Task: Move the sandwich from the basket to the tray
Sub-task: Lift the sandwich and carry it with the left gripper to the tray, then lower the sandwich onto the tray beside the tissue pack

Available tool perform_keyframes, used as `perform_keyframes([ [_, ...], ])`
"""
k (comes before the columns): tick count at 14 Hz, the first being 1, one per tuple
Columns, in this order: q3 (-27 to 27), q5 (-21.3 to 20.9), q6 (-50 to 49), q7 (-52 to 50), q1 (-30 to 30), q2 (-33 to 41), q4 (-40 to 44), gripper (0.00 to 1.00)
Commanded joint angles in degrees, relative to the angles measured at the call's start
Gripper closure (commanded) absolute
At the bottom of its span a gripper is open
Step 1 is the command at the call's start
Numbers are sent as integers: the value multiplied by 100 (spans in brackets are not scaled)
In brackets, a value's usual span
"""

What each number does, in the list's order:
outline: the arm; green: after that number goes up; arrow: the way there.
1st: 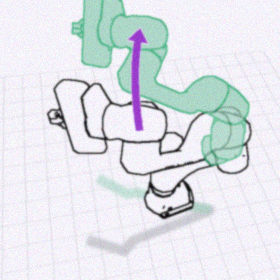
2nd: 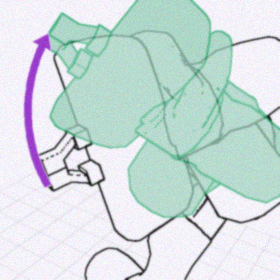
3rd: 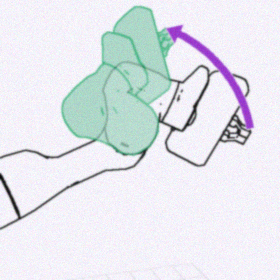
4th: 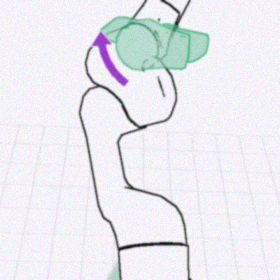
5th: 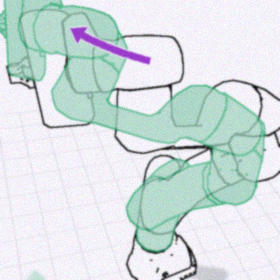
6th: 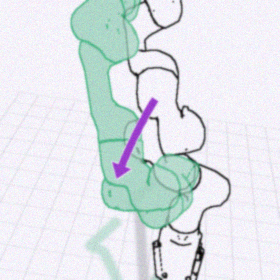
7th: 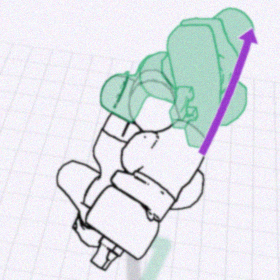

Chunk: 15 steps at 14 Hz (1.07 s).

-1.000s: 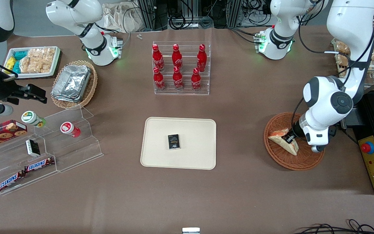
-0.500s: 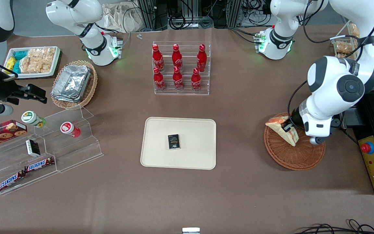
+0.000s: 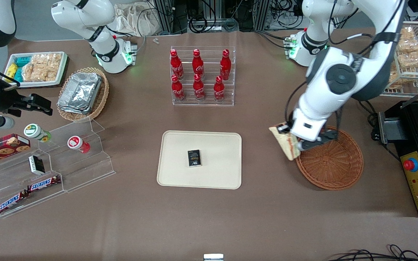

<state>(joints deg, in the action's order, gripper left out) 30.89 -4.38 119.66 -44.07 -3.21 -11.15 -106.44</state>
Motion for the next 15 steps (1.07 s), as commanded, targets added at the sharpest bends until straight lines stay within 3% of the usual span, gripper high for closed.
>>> perform_keyframes([
  [1,66,-623,538,171,512,-606,395,84],
  [7,57,-1415,558,144,1331,-2249,1492,84],
  [10,40,-1819,724,83,1499,-2724,1582,83],
  [14,40,-1917,1182,83,1525,-3112,1617,82],
  [15,31,-1943,1182,74,1551,-3113,1617,77],
])
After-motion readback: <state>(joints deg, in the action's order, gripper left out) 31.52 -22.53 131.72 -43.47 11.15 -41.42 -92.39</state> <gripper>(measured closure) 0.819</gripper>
